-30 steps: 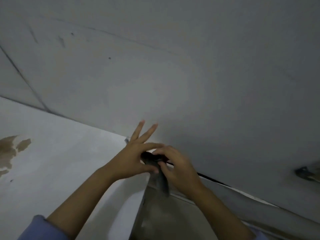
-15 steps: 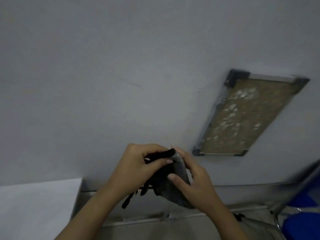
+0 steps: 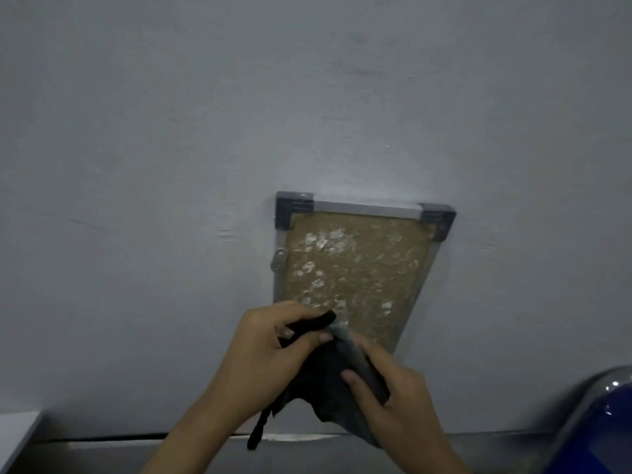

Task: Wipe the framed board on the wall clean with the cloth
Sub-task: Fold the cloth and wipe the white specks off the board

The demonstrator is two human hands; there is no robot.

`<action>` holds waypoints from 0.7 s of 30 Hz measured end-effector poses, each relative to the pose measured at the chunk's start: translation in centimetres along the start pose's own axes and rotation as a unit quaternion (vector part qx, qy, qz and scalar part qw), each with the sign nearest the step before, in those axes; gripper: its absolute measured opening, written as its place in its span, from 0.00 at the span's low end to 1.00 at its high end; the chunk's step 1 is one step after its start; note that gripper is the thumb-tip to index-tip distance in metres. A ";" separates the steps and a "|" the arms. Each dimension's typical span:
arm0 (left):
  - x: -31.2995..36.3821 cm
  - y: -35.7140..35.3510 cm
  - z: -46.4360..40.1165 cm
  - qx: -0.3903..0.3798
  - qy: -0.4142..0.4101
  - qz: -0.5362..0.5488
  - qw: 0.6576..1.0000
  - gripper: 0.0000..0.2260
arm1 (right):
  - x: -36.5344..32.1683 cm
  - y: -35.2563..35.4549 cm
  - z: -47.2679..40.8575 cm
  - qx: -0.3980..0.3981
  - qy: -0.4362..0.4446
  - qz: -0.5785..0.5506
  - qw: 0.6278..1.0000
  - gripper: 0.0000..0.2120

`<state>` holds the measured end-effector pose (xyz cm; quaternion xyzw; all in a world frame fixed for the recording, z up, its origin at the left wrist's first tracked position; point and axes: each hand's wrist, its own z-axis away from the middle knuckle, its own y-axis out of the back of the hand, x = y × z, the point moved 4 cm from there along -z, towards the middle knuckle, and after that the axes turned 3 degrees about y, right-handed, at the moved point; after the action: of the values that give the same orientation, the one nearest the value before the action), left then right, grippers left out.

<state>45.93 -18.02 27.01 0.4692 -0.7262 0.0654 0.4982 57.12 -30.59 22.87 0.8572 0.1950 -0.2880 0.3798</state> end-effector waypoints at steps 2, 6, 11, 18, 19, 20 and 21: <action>0.4 -0.7 -0.4 0.044 0.007 -0.007 0.999 0.20 | 0.5 1.7 -0.3 0.024 0.001 -0.015 1.000 0.21; 0.9 -1.2 -0.8 0.127 -0.021 -0.064 0.990 0.19 | 0.0 2.5 -1.7 0.075 0.028 -0.030 0.996 0.17; 1.8 -0.3 -0.3 0.261 -0.138 -0.142 0.945 0.17 | -1.5 0.6 -3.5 0.164 0.052 -0.062 0.983 0.16; 0.5 -2.6 5.9 0.312 -0.178 -0.237 0.903 0.17 | -3.3 -0.7 -4.8 0.171 0.056 -0.048 0.983 0.16; 0.1 -3.1 6.4 0.277 -0.129 -0.215 0.928 0.21 | -3.6 -0.9 -4.8 0.168 0.064 -0.035 0.983 0.16; -0.4 -3.5 6.6 0.246 -0.069 -0.197 0.947 0.25 | -3.9 -1.0 -4.8 0.165 0.071 -0.022 0.983 0.16; -1.0 -3.6 6.6 0.226 -0.011 -0.178 0.958 0.29 | -4.2 -1.2 -4.7 0.158 0.076 -0.013 0.984 0.15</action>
<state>44.29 -23.13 21.60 0.6916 -0.6027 0.1331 0.3752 54.90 -26.72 27.47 0.9233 0.1863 -0.2542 0.2195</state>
